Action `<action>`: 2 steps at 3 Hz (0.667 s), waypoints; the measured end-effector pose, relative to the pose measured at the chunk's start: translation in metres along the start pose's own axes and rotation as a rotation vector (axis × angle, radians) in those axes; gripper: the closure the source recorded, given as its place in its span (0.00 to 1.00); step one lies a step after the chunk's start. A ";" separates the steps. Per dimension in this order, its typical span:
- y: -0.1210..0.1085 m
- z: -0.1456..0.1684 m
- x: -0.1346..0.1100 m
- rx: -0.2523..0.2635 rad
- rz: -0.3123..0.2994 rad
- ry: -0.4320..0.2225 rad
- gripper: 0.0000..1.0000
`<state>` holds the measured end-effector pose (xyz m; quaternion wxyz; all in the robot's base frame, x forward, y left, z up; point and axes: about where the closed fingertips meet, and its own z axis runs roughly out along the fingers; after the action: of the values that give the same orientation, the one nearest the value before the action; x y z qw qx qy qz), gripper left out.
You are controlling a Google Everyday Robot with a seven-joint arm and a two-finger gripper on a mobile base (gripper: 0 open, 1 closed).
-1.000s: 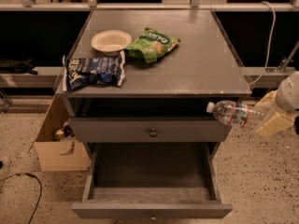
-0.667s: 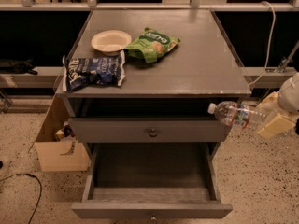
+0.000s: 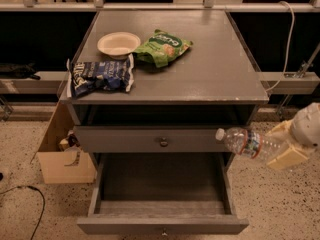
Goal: Place water bottle into middle drawer
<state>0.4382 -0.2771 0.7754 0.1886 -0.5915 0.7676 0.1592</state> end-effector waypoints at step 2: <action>0.061 0.053 -0.041 -0.097 -0.069 -0.161 1.00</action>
Offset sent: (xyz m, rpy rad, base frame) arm -0.0573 0.1230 -0.0221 0.3147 -0.0124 0.1394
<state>0.3941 -0.2019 0.7498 0.2262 -0.6113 0.7206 0.2365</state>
